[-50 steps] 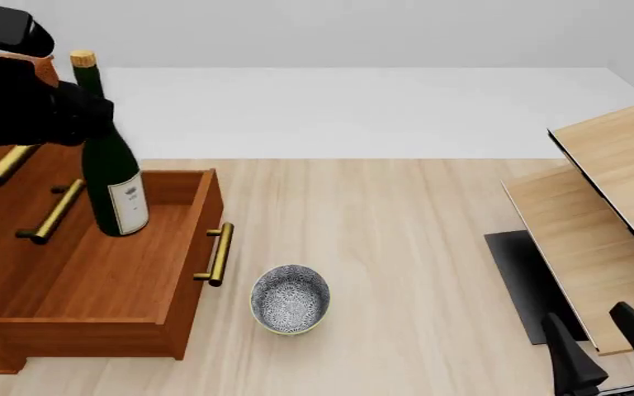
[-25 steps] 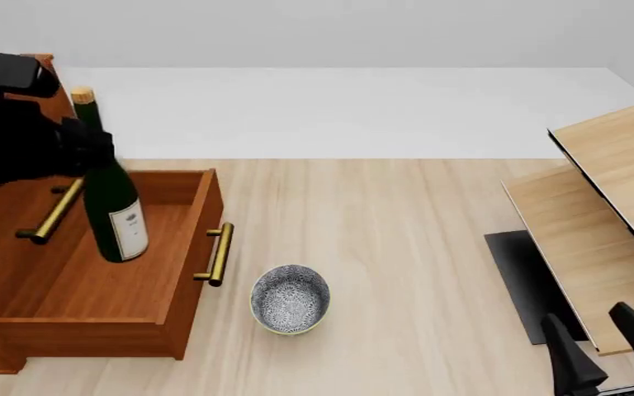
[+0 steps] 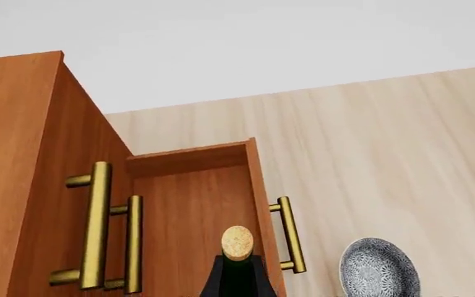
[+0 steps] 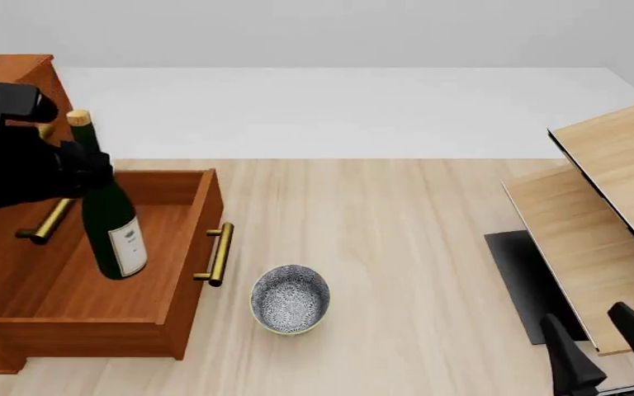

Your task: Put the wine bottle in the bottom drawer of the cabinet.

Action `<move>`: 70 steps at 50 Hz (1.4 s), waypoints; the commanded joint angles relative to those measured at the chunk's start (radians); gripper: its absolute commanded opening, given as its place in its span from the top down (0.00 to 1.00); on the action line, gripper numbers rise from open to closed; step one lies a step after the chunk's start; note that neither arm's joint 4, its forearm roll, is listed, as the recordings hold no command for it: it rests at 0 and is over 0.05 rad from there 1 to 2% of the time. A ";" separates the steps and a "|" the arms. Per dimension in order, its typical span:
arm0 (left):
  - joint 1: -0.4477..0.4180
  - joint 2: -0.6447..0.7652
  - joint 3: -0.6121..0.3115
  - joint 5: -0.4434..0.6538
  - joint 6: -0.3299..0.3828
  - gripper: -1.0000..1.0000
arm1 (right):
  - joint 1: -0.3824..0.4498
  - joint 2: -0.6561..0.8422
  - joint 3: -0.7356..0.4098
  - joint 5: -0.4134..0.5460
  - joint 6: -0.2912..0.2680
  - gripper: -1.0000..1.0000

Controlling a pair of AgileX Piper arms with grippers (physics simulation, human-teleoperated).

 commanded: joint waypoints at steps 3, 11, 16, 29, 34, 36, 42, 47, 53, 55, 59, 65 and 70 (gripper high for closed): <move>-0.001 -0.013 0.036 -0.023 0.002 1.00 | 0.001 -0.003 0.000 0.004 -0.001 0.00; 0.009 -0.022 0.064 -0.053 -0.028 1.00 | 0.000 -0.008 0.000 0.008 0.002 0.00; 0.008 -0.016 0.086 -0.074 -0.025 1.00 | 0.001 -0.008 0.000 0.009 0.000 0.00; 0.008 -0.008 0.151 -0.131 -0.037 1.00 | 0.000 -0.002 0.000 0.002 0.001 0.00; 0.009 -0.008 0.175 -0.147 -0.032 1.00 | -0.001 -0.003 0.000 0.003 0.002 0.00; 0.008 -0.009 0.183 -0.155 -0.046 1.00 | 0.000 -0.003 0.000 0.003 0.001 0.00; 0.000 -0.013 0.199 -0.165 -0.047 1.00 | -0.001 -0.006 0.000 0.007 0.000 0.00; 0.003 -0.012 0.226 -0.189 -0.049 1.00 | -0.001 -0.008 0.000 0.009 -0.002 0.00; 0.002 -0.005 0.254 -0.216 -0.057 1.00 | 0.000 -0.009 0.000 0.010 -0.001 0.00; 0.000 -0.003 0.260 -0.223 -0.062 1.00 | 0.000 -0.009 0.000 0.009 0.001 0.00; -0.005 0.002 0.273 -0.235 -0.072 1.00 | -0.001 -0.007 0.000 0.008 -0.002 0.00; -0.004 0.008 0.291 -0.257 -0.070 1.00 | -0.002 -0.007 0.000 0.009 -0.004 0.00; -0.004 0.012 0.299 -0.266 -0.070 1.00 | -0.001 -0.003 0.000 0.006 -0.003 0.00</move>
